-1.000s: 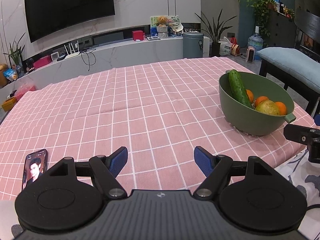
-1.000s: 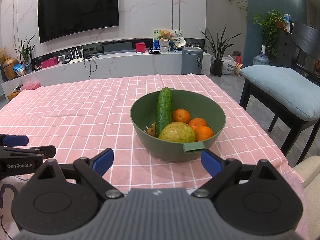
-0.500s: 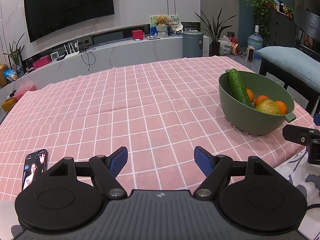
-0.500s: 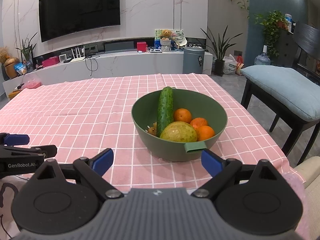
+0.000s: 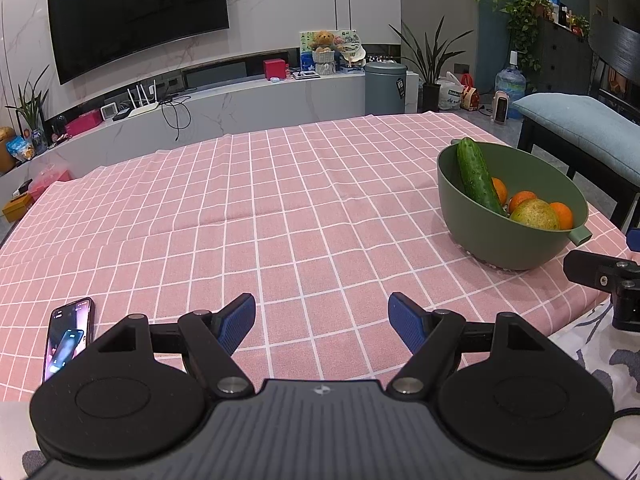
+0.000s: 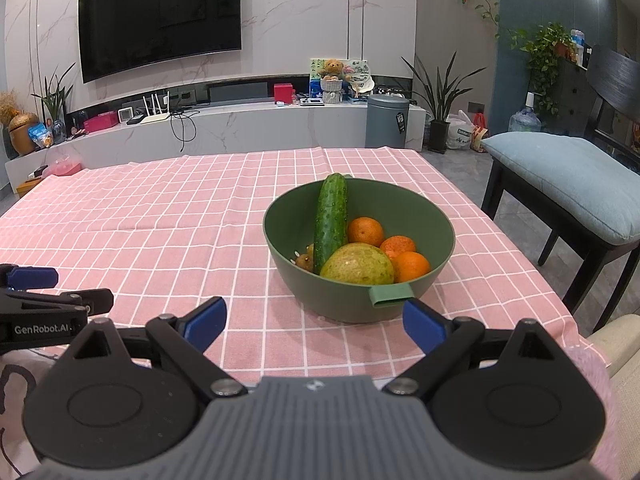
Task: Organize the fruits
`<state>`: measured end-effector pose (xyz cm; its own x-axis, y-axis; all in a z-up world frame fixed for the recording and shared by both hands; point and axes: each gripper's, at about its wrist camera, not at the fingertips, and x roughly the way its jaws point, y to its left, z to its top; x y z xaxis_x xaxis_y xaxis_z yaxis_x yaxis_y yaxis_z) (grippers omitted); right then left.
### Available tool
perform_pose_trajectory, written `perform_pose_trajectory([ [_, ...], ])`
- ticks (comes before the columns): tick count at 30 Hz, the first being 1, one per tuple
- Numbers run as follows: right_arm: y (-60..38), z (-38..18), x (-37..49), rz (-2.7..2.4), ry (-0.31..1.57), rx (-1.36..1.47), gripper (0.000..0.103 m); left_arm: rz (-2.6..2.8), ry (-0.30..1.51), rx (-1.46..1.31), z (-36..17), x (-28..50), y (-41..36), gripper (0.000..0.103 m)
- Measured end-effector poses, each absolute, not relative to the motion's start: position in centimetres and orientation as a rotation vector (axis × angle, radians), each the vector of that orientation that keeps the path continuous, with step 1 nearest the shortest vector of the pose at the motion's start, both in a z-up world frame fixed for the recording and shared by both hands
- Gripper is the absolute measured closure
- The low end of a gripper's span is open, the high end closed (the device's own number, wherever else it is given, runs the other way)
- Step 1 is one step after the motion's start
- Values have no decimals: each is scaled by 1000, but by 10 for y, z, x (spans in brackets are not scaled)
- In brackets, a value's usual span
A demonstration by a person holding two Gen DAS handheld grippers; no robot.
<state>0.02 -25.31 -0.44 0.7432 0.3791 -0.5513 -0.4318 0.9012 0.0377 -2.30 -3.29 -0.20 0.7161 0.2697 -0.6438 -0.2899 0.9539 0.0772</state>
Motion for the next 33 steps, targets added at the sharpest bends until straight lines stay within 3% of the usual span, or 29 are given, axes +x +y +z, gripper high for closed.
perform_pose_trajectory([
  [33, -254, -6, 1, 447, 574, -119, 11, 306, 706, -34, -1, -22, -33, 14],
])
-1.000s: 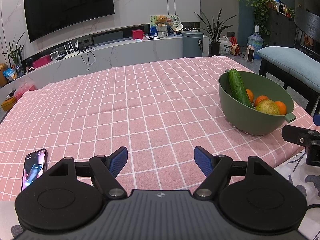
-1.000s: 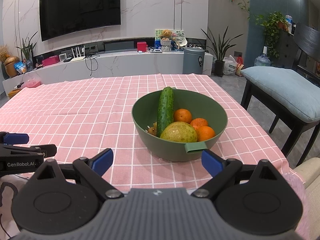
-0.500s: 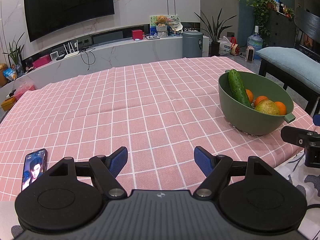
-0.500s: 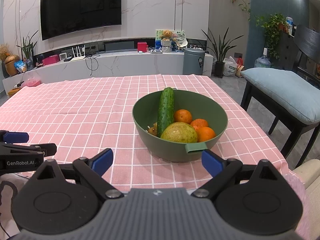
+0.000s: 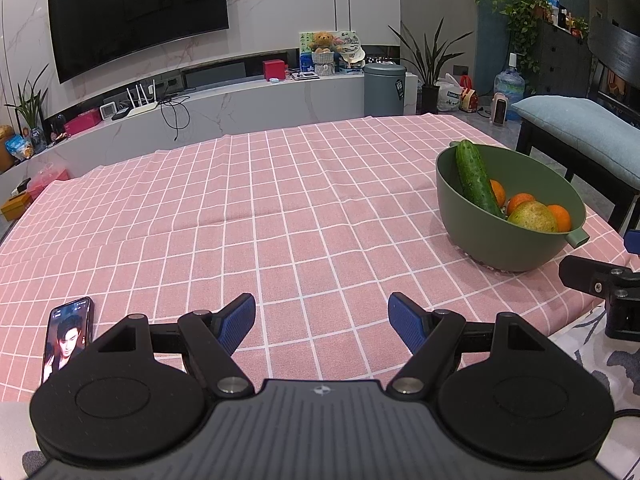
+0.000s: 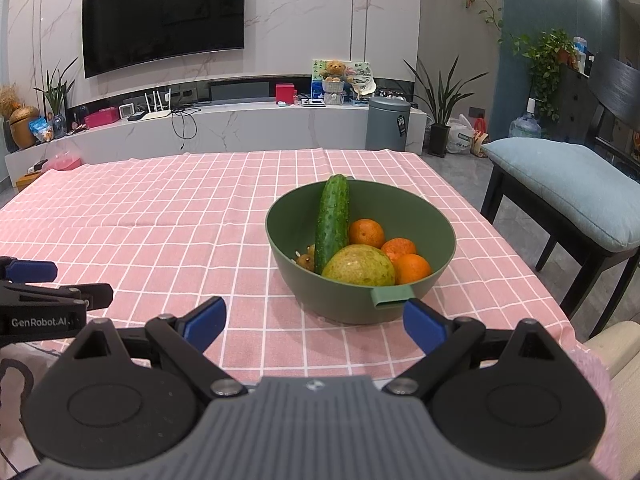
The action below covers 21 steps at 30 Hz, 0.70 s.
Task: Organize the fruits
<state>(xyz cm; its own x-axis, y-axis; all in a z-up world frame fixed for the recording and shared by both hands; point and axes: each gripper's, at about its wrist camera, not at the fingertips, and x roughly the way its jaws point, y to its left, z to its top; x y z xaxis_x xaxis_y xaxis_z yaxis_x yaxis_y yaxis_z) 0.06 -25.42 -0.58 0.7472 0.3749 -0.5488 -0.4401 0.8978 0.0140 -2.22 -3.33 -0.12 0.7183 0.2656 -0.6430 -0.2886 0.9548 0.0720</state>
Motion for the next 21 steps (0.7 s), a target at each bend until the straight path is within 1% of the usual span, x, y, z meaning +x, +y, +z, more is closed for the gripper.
perform_pose_trajectory([
  [21, -255, -6, 1, 447, 572, -127, 10, 303, 696, -32, 1, -21, -36, 14],
])
